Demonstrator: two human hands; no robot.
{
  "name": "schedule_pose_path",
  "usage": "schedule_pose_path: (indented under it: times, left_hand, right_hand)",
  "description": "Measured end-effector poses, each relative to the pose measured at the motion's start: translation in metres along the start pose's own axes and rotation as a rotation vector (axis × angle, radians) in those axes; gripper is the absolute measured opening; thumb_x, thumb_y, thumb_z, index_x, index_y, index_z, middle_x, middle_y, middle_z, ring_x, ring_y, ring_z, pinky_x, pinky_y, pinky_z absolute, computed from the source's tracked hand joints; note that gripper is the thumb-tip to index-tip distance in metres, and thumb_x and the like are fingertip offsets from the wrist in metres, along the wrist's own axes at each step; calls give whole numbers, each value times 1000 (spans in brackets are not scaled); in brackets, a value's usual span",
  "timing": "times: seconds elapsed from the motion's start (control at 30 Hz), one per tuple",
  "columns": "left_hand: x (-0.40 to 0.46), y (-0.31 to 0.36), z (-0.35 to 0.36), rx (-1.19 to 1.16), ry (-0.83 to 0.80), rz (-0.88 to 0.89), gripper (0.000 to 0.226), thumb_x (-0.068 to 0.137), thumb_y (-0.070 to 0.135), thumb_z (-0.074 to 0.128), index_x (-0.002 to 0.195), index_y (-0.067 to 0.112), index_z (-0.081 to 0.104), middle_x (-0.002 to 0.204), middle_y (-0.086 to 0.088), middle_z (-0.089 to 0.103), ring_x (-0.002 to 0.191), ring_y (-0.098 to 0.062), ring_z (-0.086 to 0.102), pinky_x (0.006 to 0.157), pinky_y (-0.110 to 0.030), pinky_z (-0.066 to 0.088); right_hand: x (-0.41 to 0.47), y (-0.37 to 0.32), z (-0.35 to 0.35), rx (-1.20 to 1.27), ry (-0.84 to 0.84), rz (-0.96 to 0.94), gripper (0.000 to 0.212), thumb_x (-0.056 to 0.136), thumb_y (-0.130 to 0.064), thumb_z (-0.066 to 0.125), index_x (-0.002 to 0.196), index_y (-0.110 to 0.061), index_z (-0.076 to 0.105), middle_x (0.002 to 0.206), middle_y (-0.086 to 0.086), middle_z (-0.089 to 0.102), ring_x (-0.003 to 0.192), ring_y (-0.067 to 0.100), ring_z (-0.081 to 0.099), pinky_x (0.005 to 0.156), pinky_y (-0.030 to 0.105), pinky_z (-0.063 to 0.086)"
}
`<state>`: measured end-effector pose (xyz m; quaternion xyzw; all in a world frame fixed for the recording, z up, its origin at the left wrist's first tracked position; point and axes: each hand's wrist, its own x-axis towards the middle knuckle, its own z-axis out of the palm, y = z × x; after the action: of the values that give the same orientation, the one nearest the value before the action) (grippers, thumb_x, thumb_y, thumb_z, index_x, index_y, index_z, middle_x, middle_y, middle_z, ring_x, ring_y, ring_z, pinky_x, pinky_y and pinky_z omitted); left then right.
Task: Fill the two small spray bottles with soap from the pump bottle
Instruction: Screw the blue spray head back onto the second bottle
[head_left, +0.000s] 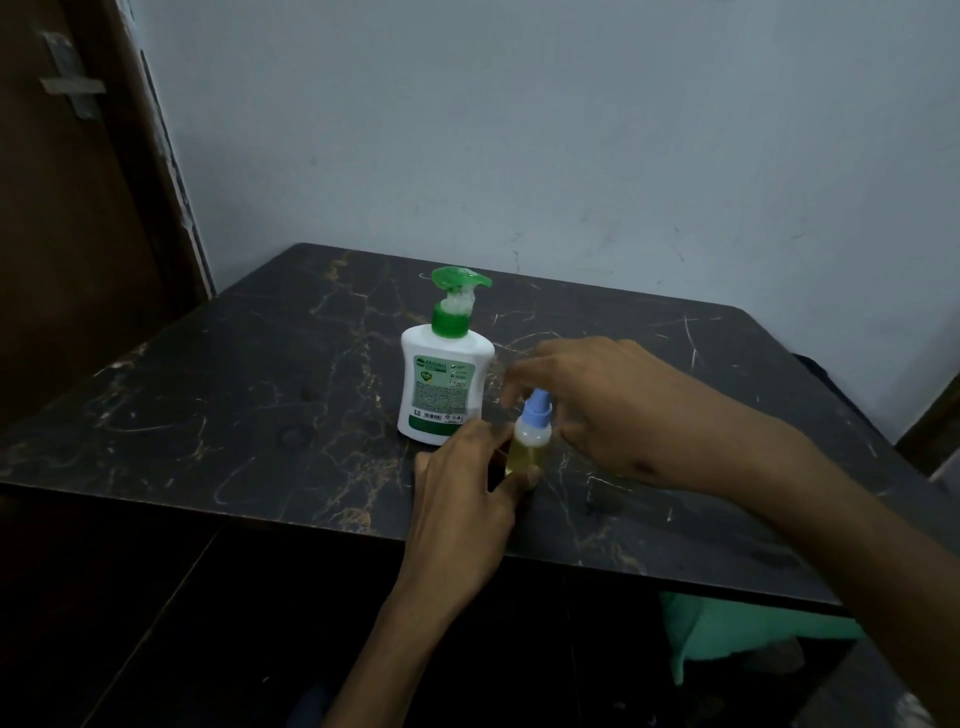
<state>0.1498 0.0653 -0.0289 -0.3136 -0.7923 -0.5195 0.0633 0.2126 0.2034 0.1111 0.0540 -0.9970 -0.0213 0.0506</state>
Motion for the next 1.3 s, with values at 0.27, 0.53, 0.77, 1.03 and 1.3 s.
schedule_pose_path:
  times: [0.27,0.53,0.77,1.03,1.3]
  left_hand:
    - [0,-1,2,5,11,20,25,87,30,80,108,36,68,100,18,66,97,-1,64,90,-49,53]
    - [1,-3,2,16,10,9,19,87,32,79,101,32,68,97,14,66,94,-4,65,88,-49,53]
    - [-1,1,1,24,7,19,26,87,30,80,110,37,70,101,20,67,98,-1,64,91,-47,53]
    - [0,3,-1,5,9,26,29,83,29,79,111,38,73,100,20,69,98,0,65,93,-49,52]
    - [-2,6,-2,37,8,24,29,86,32,80,114,36,72,103,19,68,100,0,63,96,-47,51]
  right_hand:
    - [9,-1,9,-104,8,130,38,103,-56,56,86,-24,47,86,-7,54,77,17,51,66,33,37]
    - [7,-2,7,15,23,27,11,92,-22,73,101,-27,68,95,-11,70,81,9,59,60,16,33]
    - [14,7,12,100,40,106,8,93,-31,80,92,-27,73,77,-20,64,70,-5,58,54,9,34]
    - [-8,-4,16,100,195,205,28,92,-45,79,105,-24,67,98,-8,71,84,10,65,67,24,42]
    - [-107,18,55,434,783,630,27,89,-31,80,114,-26,71,90,-14,71,74,-5,65,65,13,46]
